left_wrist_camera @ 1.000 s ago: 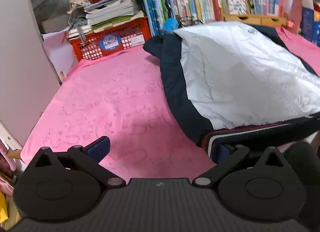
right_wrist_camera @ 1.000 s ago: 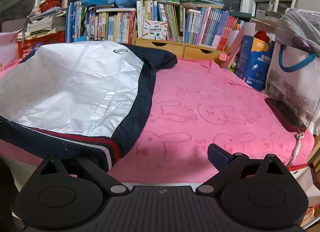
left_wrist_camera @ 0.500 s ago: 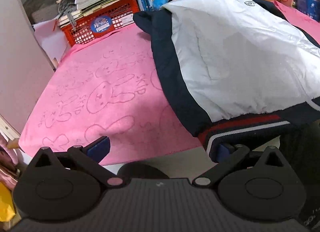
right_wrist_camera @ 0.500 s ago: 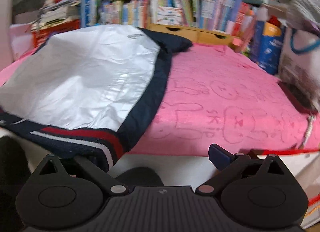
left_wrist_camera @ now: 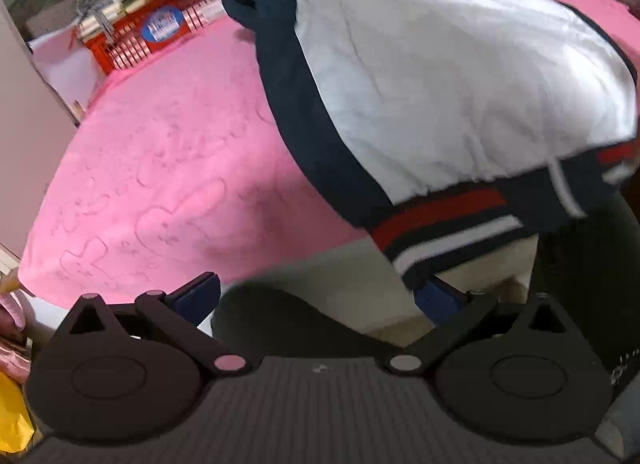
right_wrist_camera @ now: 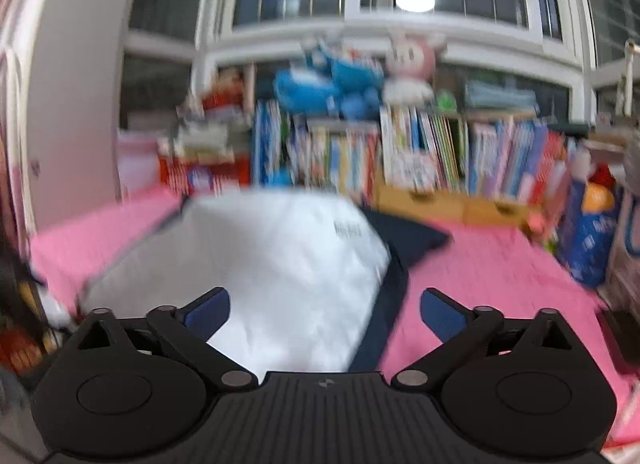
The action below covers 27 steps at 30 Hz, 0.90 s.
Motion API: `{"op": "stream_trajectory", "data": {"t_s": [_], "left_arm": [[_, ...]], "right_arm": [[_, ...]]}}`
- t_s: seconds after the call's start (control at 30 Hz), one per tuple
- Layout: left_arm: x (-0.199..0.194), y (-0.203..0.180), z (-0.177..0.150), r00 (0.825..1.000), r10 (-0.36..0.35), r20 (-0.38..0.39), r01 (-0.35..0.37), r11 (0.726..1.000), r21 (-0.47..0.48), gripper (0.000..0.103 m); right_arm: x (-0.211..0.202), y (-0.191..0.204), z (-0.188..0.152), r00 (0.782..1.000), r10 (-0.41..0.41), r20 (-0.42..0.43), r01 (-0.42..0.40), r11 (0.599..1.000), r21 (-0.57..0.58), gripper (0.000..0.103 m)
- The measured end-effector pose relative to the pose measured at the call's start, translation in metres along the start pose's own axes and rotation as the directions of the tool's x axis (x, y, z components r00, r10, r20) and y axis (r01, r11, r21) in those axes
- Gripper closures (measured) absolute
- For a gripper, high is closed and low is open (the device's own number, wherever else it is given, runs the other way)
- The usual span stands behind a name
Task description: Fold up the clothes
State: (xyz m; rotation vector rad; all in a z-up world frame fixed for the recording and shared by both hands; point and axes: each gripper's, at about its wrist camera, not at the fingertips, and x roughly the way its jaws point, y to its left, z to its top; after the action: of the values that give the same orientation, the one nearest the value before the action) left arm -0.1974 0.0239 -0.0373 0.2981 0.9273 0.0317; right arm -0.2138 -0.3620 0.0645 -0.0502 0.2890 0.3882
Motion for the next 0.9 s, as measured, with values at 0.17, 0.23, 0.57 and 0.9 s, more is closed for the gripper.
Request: {"op": "stream_trajectory", "data": {"t_s": [0.17,0.23,0.57,0.9], "left_arm": [[-0.01,0.01,-0.004,0.999,0.032,-0.003,-0.032,0.999,-0.014,0.0],[-0.02,0.021,-0.003,0.998,0.059,0.003,-0.059,0.998,-0.028,0.0],[-0.063,0.085,0.069,0.96,0.144,0.238,-0.099,0.976,-0.194,0.0],[0.01,0.007,0.193,0.897,-0.139,0.419,0.161,0.987,-0.018,0.0]], "right_arm": [[0.079,0.011,0.028,0.996,0.068,0.06,-0.072,0.995,0.067,0.0],[0.125,0.022,0.037,0.995,0.088,0.057,-0.094,0.99,0.103,0.0],[0.25,0.066,0.016,0.969,0.067,-0.239,-0.044,0.994,0.098,0.0],[0.172,0.024,-0.025,0.904,-0.011,-0.427,0.012,1.0,0.0,0.0]]}}
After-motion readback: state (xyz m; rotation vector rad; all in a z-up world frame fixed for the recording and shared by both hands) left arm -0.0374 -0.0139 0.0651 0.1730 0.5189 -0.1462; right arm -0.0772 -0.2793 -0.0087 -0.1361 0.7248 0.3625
